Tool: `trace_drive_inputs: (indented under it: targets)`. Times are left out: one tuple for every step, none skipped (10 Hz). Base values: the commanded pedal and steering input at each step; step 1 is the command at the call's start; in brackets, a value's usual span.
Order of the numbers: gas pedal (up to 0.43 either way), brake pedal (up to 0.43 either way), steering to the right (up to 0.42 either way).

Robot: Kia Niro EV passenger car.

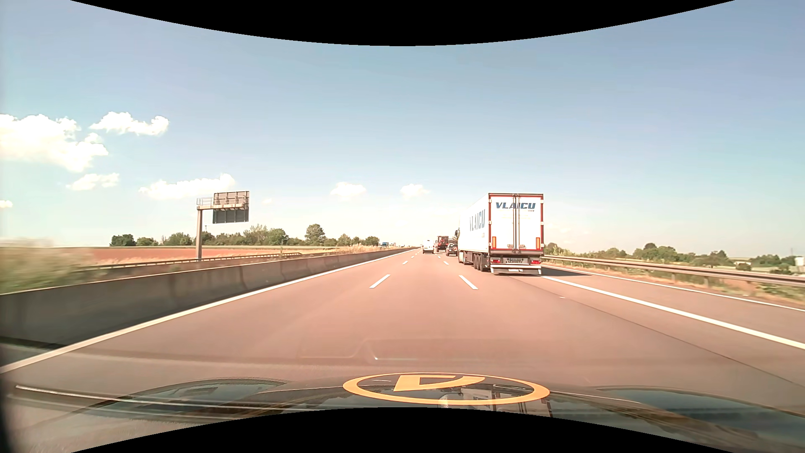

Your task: Follow the waypoints while adhering to traffic rules and regulations

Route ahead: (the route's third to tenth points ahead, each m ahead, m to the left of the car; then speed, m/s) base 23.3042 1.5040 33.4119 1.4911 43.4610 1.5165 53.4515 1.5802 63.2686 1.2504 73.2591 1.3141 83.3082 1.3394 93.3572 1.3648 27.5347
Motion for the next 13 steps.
trace_drive_inputs:
  targets:
    - [0.449,0.0,-0.002]
    - [0.461,0.0,-0.002]
    - [0.469,0.0,-0.002]
    - [0.469,0.0,-0.002]
    - [0.469,0.0,-0.002]
    - [0.469,0.0,-0.002]
    - [0.469,0.0,-0.002]
    - [0.469,0.0,-0.002]
    - [0.469,0.0,-0.002]
    - [0.469,0.0,-0.002]
    - [0.469,0.0,-0.001]
    - [0.469,0.0,-0.002]
    - [0.469,0.0,-0.002]
